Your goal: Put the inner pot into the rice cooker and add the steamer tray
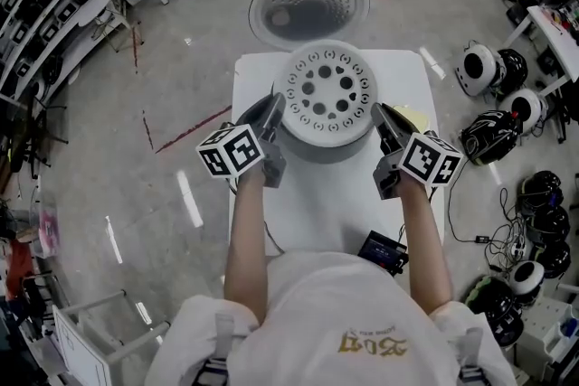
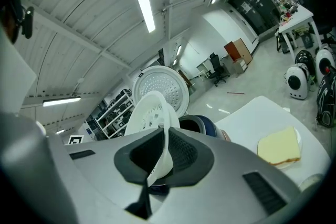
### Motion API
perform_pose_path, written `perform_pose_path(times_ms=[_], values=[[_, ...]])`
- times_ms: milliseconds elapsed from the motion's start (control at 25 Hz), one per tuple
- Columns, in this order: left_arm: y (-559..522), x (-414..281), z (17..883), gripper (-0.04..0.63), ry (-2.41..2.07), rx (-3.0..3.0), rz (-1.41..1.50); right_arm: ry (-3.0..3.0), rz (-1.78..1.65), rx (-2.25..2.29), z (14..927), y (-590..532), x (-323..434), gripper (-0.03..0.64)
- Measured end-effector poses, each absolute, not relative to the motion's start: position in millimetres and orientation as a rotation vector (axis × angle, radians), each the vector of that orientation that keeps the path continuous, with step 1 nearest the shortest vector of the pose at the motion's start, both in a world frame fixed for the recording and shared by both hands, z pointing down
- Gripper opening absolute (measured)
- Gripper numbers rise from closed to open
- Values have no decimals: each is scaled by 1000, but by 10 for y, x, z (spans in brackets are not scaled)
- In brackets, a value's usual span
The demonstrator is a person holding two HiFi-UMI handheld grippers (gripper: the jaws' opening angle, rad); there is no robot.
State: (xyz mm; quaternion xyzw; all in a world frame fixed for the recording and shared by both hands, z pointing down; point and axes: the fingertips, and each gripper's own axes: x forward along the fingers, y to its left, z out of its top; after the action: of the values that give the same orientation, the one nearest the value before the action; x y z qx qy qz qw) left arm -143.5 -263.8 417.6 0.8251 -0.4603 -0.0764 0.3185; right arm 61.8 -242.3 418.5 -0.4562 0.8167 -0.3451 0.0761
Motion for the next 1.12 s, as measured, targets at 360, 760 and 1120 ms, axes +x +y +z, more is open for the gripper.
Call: perform_pose_path(times_ms=[360, 760, 1120], values=[[-2870, -1431, 4397, 55, -1200, 2143, -167, 2464, -1066, -1405, 4437, -2660, 611, 41], [-3015, -1471, 4558, 57, -1210, 2127, -134, 2496, -1081, -1453, 4625, -2787, 557, 52], [-3029, -1436, 4638, 69, -1275, 2185, 4, 2643, -975, -1550, 4721, -2810, 513, 74]])
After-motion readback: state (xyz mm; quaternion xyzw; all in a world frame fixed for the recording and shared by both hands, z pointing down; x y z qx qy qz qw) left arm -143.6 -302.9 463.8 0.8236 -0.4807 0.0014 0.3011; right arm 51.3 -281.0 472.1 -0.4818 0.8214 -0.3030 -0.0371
